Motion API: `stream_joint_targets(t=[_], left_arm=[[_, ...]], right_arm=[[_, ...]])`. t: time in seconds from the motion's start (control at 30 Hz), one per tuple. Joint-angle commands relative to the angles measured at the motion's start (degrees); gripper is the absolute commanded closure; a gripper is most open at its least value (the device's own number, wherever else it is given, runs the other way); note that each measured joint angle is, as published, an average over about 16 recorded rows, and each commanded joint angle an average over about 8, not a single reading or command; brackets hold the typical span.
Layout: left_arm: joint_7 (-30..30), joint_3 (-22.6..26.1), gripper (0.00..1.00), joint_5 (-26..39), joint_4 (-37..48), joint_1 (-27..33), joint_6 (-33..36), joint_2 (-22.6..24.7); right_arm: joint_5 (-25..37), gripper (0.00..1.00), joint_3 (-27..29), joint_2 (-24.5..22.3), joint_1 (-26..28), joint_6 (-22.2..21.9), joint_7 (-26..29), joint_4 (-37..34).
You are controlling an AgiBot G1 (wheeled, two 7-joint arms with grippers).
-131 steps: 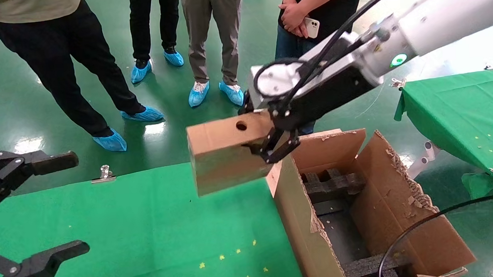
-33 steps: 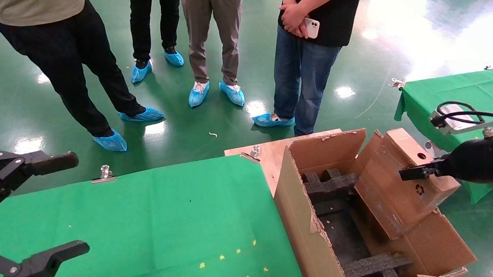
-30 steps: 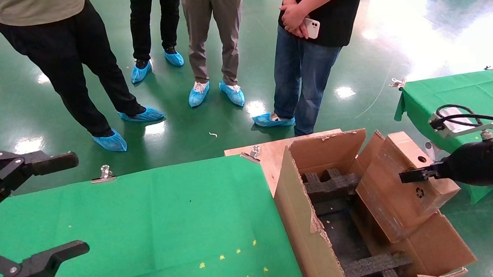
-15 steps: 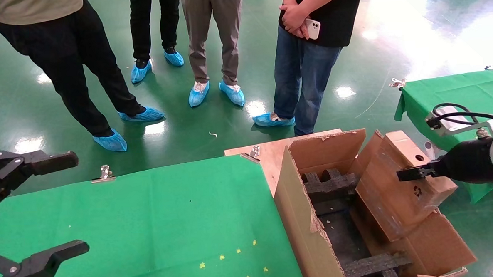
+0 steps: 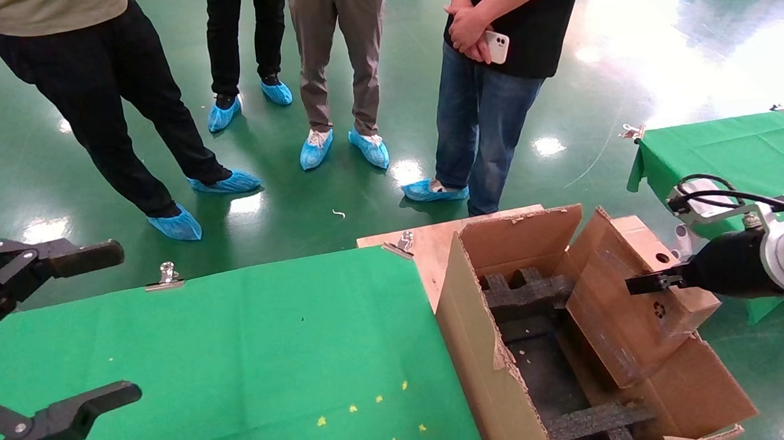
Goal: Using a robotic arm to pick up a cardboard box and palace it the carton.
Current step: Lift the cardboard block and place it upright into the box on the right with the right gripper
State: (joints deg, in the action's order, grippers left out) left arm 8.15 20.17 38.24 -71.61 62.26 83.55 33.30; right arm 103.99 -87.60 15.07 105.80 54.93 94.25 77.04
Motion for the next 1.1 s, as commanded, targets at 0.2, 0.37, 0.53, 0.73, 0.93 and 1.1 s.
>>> stream_joint_targets(t=[0.2,0.37,0.53,0.73,0.93,1.1], left_arm=[[0.0,0.0,0.0,0.0,0.0,0.0,0.0,0.0],[0.0,0.0,0.0,0.0,0.0,0.0,0.0,0.0],[0.0,0.01,0.0,0.0,0.0,0.0,0.0,0.0],[0.0,0.01,0.0,0.0,0.0,0.0,0.0,0.0],[0.0,0.01,0.0,-0.01,0.0,0.0,0.0,0.0],[-0.01,0.01,0.0,-0.01,0.0,0.0,0.0,0.0]], right_arm=[[0.87,1.0,-0.85,0.29,-1.87,-2.59,1.24,-0.12],[1.55,1.0,-1.57,0.8,-3.58,-5.15,2.2,-0.41],[2.11,1.0,-2.3,1.65,-5.35,-7.47,3.43,-0.86],[2.9,1.0,-3.14,2.94,-7.32,-9.76,4.83,-1.65],[3.6,1.0,-3.96,4.53,-9.31,-11.9,5.88,-3.16],[3.75,1.0,-4.5,5.77,-10.7,-13.28,6.19,-4.72]])
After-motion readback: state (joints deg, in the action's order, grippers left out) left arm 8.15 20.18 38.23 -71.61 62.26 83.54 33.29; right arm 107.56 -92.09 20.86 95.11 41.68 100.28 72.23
